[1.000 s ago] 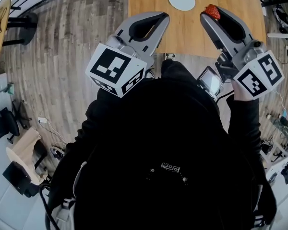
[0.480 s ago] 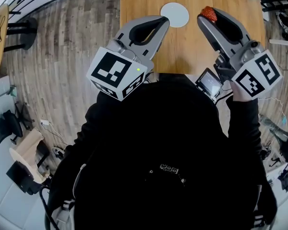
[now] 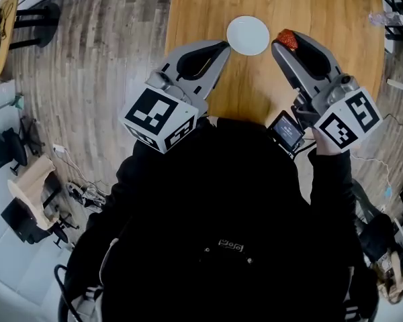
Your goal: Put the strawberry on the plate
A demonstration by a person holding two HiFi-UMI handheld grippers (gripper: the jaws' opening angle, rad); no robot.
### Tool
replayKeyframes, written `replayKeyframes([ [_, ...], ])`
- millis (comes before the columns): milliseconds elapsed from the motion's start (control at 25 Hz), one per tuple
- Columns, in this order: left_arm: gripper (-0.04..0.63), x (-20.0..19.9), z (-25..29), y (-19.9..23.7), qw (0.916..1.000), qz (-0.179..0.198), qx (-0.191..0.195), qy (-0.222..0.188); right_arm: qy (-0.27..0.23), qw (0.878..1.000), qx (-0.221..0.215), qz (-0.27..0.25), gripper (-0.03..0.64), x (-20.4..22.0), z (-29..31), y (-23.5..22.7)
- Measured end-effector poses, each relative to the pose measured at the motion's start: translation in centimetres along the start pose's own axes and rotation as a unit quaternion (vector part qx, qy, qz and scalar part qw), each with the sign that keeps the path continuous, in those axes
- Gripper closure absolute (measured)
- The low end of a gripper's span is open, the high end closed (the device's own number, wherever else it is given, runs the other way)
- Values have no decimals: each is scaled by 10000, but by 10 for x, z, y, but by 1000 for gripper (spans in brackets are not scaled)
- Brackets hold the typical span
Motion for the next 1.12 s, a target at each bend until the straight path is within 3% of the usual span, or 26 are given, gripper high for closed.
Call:
replayKeyframes([
  [120, 598, -17, 9, -7, 9997, -186, -159, 56, 90, 9998, -83, 164, 472, -16, -2, -18],
  [320, 598, 20, 11, 22, 9988, -288, -301, 266, 116, 9993, -102, 355, 472, 28, 23, -34],
  [440, 598, 23, 10, 26, 9989, -253, -274, 289, 70, 9993, -81, 364, 472, 33, 26, -31],
  [760, 600, -5, 4, 17, 9994, 153, 273, 128, -111, 9993, 343, 93, 472, 1, 13, 2],
  [1120, 600, -30, 11, 5, 9945, 483, 923, 41, -301, 9956, 883, -128, 472, -28, -9, 29],
])
Point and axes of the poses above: the fingertips, and each gripper's own axes: z forward along the fingers, y to its left, x out of its underside, the point moved 8 cm from there along -z, backward along the fingers, and after that the axes turned 12 degrees about -z, right-handed, at the moved point
